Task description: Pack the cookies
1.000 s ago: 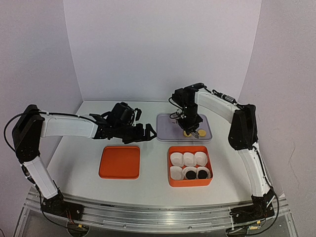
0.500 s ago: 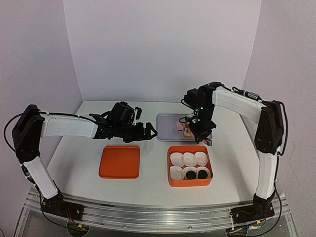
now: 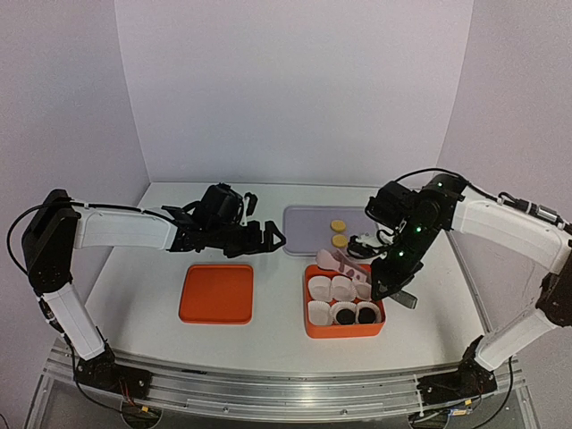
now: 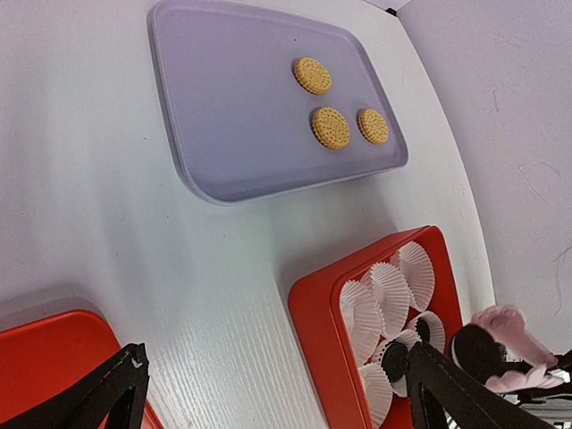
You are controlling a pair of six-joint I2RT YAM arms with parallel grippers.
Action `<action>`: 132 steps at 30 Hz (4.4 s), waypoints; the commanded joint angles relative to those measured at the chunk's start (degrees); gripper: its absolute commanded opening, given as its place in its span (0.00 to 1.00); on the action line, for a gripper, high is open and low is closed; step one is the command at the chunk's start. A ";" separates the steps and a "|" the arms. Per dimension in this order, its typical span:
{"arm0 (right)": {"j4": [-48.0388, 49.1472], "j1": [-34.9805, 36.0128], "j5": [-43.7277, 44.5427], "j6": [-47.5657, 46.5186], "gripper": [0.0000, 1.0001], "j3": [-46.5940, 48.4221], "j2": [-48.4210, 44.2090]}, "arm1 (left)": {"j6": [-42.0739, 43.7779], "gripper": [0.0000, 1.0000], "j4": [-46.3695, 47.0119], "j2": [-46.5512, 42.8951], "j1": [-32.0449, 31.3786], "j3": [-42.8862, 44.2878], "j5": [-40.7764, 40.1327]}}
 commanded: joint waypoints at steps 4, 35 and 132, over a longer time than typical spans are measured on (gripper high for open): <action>2.25 2.33 -6.62 -2.77 0.00 -5.90 -1.02 | -0.20 1.00 1.25 -1.24 -0.08 0.81 0.52; 4.23 2.78 -7.91 -3.69 0.00 -8.18 5.59 | -0.98 1.00 0.49 -0.79 -0.06 1.14 1.10; 4.28 -6.55 15.28 7.16 0.31 9.56 3.40 | 0.60 1.00 0.60 3.72 -0.06 5.72 4.48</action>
